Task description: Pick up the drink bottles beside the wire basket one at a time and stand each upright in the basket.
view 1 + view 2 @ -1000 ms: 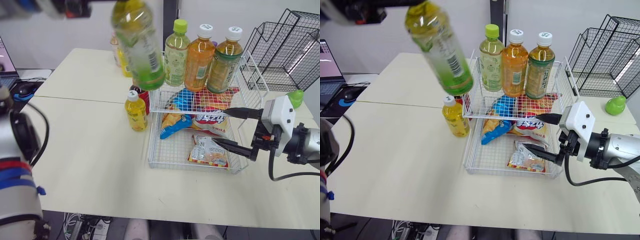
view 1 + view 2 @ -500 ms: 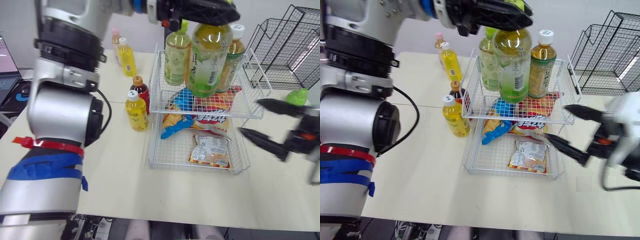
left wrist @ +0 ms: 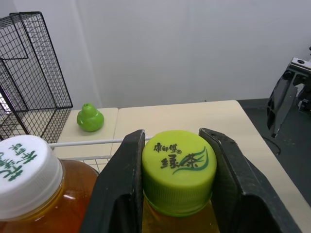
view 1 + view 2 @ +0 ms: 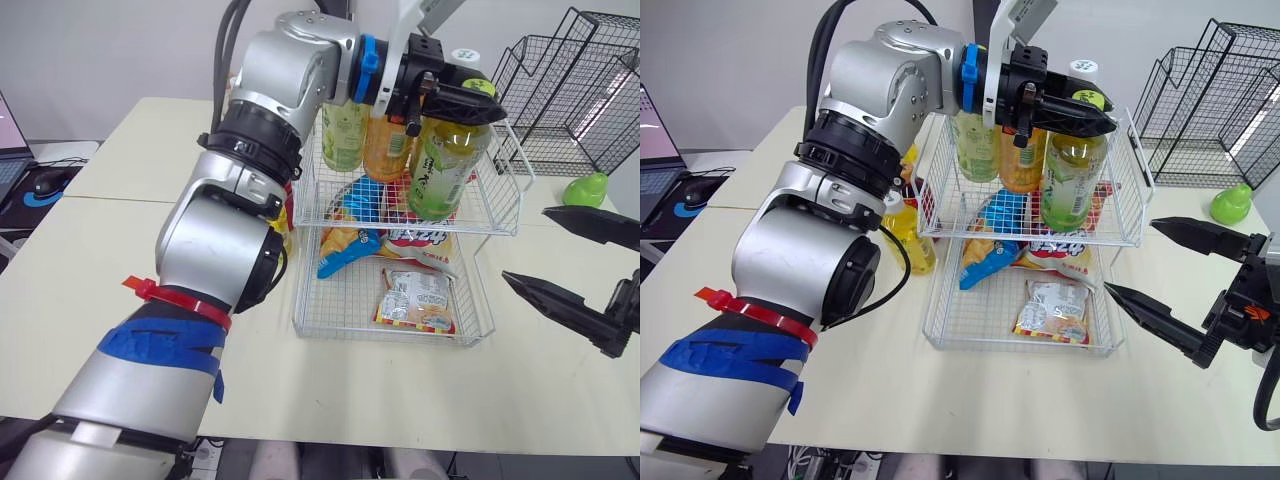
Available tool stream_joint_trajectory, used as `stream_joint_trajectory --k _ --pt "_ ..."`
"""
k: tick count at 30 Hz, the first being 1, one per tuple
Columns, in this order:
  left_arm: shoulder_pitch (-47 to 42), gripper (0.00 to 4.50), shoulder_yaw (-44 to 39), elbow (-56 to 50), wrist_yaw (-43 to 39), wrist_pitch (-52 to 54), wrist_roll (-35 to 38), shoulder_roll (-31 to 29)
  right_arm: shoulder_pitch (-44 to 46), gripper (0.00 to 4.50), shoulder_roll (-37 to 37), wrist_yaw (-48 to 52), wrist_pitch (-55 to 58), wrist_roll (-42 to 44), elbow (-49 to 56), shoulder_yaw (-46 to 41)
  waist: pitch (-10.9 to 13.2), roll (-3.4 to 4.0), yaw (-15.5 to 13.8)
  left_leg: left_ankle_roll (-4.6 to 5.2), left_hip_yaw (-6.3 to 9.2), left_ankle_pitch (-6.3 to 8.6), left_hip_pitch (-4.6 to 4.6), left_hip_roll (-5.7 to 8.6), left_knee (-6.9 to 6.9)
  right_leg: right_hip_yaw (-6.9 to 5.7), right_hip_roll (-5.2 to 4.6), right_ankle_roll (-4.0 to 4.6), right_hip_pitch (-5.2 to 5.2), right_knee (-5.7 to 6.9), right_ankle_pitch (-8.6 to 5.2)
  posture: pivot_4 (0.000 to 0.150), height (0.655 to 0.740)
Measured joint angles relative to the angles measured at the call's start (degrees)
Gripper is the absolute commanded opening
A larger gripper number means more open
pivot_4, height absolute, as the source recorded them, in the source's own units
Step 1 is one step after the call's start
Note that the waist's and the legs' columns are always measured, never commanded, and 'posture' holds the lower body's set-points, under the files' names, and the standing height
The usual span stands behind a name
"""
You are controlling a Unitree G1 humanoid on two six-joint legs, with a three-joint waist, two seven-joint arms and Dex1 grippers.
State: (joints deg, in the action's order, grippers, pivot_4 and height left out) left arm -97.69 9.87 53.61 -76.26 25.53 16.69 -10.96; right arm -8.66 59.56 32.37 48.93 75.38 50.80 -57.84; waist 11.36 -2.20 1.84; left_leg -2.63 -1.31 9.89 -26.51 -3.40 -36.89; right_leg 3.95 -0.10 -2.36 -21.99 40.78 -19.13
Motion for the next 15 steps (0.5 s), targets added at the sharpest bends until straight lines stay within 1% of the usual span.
stream_joint_trajectory --k 5,7,8,11,15 --pt "-1.7 1.36 -1.0 3.3 -1.2 -0.9 -1.5 0.8 -1.0 4.50 0.1 -0.2 -1.2 0.0 0.6 0.2 0.0 0.00 0.0 0.00 0.01 0.00 0.00 0.03 0.00 0.00 -0.01 -0.06 0.02 -0.01 -0.02 0.150 0.7300" --pt "-1.8 2.07 -1.4 3.6 -2.1 -0.9 -1.7 0.9 -1.4 4.50 0.2 -0.2 -1.5 -0.1 0.6 0.2 0.0 0.00 0.0 0.00 0.03 0.00 0.01 0.02 0.01 -0.01 0.00 -0.06 0.03 0.00 -0.02 0.150 0.7300" --pt "-1.8 2.27 -1.5 3.7 -2.7 -0.7 -1.8 0.8 -1.5 4.50 0.3 -0.2 -1.7 -0.1 0.6 0.2 0.0 0.00 0.0 0.00 0.03 0.00 0.01 0.02 0.01 -0.02 0.00 -0.06 0.02 0.00 -0.02 0.150 0.7300" --pt "-2.0 3.23 -1.9 3.8 -5.2 0.7 -1.7 0.2 -2.0 4.50 0.3 -0.1 -2.2 -0.2 0.6 0.2 0.0 0.00 0.0 0.00 0.03 0.00 0.00 0.02 0.01 -0.01 0.00 -0.03 0.02 0.00 0.00 0.150 0.7300" --pt "-3.1 4.48 -3.6 2.7 -8.5 3.6 -1.1 -3.1 -2.1 4.50 0.4 0.0 -2.4 -0.5 0.6 0.2 0.0 0.01 0.2 0.00 0.04 0.00 0.01 0.00 0.02 -0.02 0.02 -0.02 0.01 0.01 0.00 0.150 0.7300"
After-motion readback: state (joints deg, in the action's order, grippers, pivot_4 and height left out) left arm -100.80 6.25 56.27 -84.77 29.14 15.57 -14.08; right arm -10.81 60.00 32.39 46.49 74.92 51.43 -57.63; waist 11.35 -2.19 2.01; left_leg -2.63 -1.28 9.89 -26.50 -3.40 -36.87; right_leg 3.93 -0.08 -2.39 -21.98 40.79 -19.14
